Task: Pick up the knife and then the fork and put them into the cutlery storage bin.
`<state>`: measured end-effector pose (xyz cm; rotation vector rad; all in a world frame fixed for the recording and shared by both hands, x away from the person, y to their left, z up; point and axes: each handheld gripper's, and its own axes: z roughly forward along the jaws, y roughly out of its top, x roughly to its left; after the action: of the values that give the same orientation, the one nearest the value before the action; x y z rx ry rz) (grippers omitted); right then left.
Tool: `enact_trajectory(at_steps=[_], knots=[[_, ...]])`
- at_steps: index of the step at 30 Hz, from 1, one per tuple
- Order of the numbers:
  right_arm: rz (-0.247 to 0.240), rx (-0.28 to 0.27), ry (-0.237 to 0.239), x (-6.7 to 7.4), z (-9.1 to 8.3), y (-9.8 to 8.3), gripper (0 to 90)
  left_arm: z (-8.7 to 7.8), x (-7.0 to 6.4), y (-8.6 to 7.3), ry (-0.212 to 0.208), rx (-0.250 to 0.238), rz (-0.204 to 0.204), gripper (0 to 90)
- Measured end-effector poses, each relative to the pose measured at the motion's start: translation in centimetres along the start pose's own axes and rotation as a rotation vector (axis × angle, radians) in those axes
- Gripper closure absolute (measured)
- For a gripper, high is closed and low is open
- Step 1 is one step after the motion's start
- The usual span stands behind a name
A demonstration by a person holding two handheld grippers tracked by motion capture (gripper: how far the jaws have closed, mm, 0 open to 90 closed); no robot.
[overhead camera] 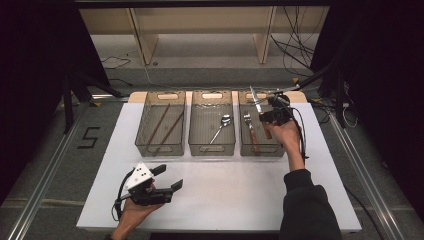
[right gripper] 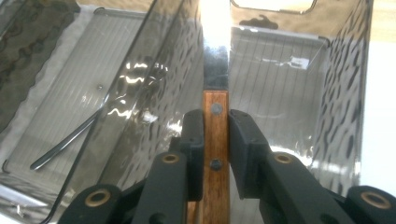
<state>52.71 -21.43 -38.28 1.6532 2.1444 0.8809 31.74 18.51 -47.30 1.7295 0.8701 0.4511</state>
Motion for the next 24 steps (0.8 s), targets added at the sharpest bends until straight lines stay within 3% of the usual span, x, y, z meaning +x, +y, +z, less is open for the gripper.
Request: enact_trajectory(at_steps=[24], knots=[[0.021,0.076,-0.015,-0.5,3.3,-1.4,77.1,0.0,0.0,0.0,-0.003,0.001,-0.002,16.9]])
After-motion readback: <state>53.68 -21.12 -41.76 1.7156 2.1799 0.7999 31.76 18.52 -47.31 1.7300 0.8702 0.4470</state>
